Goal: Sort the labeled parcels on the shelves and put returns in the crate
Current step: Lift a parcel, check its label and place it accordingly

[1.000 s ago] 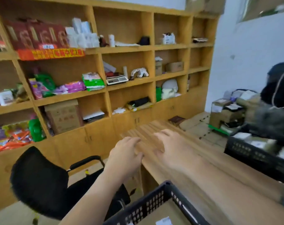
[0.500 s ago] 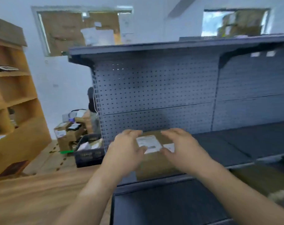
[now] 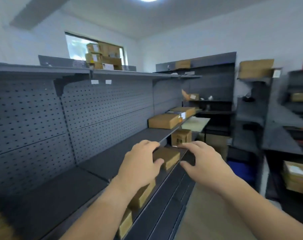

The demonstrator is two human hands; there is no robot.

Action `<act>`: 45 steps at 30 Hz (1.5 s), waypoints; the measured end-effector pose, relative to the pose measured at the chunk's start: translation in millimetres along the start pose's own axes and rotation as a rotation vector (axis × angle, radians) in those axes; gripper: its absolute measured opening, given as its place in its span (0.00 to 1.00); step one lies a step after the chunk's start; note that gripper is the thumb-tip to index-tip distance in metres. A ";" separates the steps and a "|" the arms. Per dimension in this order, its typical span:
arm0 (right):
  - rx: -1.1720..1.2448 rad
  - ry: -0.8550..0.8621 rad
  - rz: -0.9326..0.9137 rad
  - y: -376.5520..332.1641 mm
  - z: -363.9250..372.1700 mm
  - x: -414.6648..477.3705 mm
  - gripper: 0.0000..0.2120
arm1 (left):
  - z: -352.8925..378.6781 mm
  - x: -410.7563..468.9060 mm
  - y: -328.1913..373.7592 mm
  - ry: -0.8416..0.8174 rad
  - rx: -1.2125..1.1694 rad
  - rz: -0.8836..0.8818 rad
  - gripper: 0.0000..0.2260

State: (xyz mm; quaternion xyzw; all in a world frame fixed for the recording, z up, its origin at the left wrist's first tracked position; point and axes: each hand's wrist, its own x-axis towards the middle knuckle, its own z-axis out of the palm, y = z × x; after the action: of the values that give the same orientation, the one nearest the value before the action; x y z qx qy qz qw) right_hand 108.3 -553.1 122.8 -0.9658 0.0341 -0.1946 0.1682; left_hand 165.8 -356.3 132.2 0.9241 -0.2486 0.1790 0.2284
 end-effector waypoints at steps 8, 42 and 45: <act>-0.106 0.023 0.221 133.2 -37.8 13.2 0.30 | 98.5 91.8 87.4 -0.097 -0.112 0.160 0.24; -0.202 0.179 0.434 481.7 -36.6 390.1 0.31 | 391.7 582.8 199.5 -0.214 -0.123 0.496 0.26; -0.186 0.177 0.408 529.4 -40.6 432.3 0.31 | 417.9 627.7 212.3 -0.211 -0.129 0.448 0.27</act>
State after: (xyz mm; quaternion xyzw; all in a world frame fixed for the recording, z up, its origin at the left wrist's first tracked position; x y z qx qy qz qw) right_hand 490.9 -1120.7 136.6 -0.9293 0.2611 -0.2365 0.1107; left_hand 651.6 -970.9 134.5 0.8431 -0.4804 0.1115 0.2141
